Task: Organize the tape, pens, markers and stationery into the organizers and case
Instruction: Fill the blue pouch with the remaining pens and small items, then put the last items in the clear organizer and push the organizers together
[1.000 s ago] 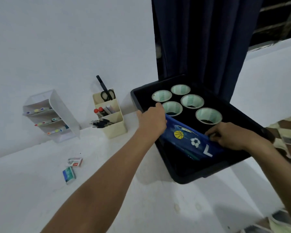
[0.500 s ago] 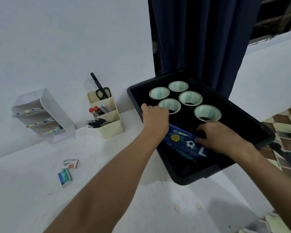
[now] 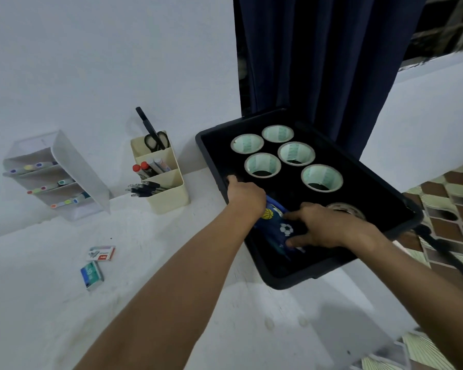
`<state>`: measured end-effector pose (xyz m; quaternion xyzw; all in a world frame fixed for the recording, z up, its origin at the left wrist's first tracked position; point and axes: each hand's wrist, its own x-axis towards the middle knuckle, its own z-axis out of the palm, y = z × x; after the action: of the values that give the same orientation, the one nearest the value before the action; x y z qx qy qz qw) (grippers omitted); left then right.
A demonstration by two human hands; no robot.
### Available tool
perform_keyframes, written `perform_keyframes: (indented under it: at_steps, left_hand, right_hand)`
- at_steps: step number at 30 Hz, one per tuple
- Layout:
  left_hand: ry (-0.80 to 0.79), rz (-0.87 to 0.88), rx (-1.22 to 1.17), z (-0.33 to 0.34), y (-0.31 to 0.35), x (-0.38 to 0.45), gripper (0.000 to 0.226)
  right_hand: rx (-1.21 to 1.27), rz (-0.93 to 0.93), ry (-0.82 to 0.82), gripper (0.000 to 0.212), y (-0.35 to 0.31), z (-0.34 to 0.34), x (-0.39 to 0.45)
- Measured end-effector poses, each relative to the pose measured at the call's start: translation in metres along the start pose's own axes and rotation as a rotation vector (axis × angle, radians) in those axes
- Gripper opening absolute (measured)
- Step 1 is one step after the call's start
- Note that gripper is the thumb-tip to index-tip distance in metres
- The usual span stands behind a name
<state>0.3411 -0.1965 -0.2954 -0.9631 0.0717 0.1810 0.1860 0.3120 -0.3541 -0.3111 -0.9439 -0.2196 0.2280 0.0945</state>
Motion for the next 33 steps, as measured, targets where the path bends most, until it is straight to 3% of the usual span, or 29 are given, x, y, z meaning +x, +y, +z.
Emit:
perform_keyframes:
  at_steps: [5,12,15,19,26,30,33]
  left_hand:
    - [0.033,0.023,-0.053,-0.003,-0.003,-0.012,0.021]
    - [0.475,0.058,-0.397,-0.007,-0.048,-0.055,0.023]
    - [0.524,0.027,-0.497,0.004,-0.094,-0.081,0.027]
    - [0.510,-0.135,-0.563,0.034,-0.160,-0.118,0.029]
    - [0.362,-0.441,-0.696,0.127,-0.236,-0.174,0.035]
    - [0.132,-0.456,-0.721,0.171,-0.243,-0.186,0.053]
    - [0.057,-0.432,-0.734,0.193,-0.237,-0.189,0.055]
  right_hand:
    - [-0.012,0.039,0.013,0.073,-0.002,-0.001,-0.004]
    - [0.099,-0.078,0.328,0.038,-0.044,-0.031,-0.013]
    - [0.174,-0.160,0.426,0.037,-0.086,-0.041,-0.010]
    - [0.182,-0.311,0.447,0.031,-0.157,-0.038,0.009]
    - [0.139,-0.517,0.255,0.031,-0.274,0.009,0.046]
    - [0.048,-0.523,0.115,0.035,-0.311,0.041,0.075]
    - [-0.058,-0.493,0.042,0.033,-0.330,0.064,0.093]
